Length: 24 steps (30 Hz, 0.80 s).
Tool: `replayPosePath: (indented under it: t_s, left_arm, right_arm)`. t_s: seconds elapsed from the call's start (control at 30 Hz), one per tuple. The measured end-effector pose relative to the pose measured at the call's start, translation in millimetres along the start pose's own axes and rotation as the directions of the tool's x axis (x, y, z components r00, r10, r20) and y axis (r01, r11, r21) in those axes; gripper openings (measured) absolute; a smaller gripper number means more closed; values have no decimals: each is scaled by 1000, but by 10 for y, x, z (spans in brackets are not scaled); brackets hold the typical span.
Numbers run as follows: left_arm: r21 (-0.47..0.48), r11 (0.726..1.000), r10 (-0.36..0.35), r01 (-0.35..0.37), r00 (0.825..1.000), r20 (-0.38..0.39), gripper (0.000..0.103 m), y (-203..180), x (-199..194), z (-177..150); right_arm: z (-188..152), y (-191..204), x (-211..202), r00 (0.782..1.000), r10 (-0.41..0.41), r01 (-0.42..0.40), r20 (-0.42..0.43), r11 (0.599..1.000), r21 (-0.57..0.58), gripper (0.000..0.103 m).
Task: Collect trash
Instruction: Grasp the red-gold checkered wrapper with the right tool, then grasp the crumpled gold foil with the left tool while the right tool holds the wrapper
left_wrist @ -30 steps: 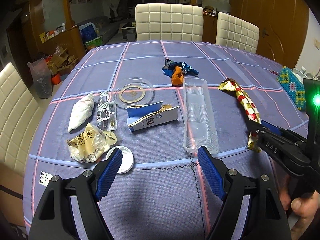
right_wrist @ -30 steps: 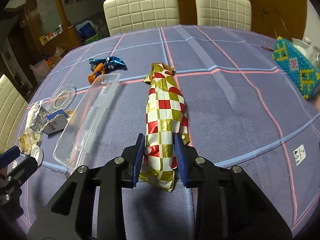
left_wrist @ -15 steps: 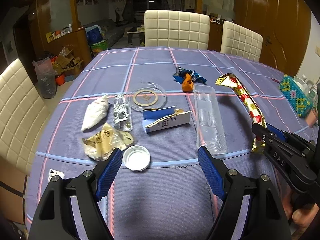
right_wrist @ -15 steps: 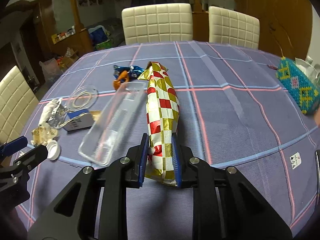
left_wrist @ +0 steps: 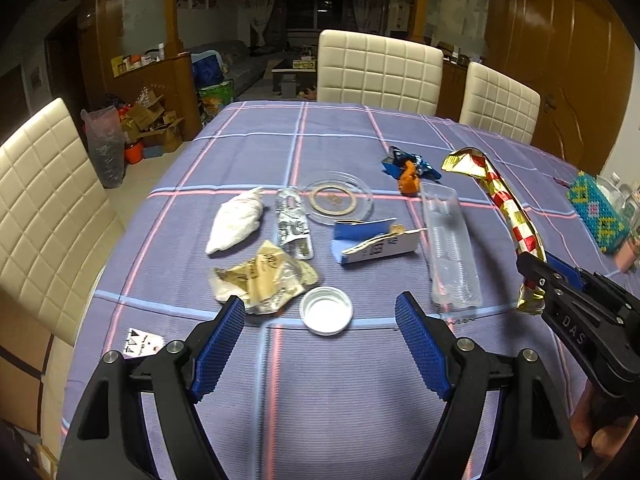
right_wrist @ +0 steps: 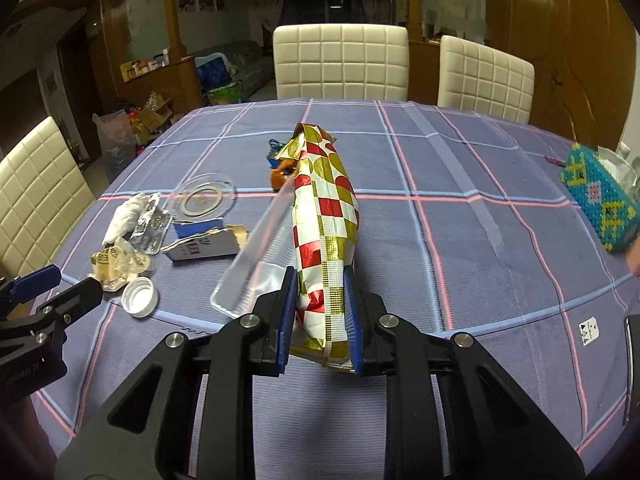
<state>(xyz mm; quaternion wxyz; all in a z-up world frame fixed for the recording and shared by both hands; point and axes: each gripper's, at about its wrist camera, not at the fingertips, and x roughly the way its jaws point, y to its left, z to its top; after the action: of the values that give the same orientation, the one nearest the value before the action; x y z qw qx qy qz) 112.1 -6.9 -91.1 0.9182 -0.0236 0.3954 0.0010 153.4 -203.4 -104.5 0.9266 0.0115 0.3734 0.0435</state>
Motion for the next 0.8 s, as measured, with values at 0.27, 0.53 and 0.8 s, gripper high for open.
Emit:
replayPosePath:
  t_s: [0.27,0.53,0.8]
  left_arm:
    - [-48,999,17,-18,1000,-12,76,278,66,-16]
    - [-87,995,35,-39,998,-50,76,568,233,-36]
    - [-95,995,27,-35,996,-84,76,705,459,7]
  right_arm:
    - [21,183,24,1000,8,-8,-11,1000,-29,24]
    - [48,414,117,999,31,-32,-24,998,-56,24]
    - [100,570,224,999,37,-39,-34,997,-67,24]
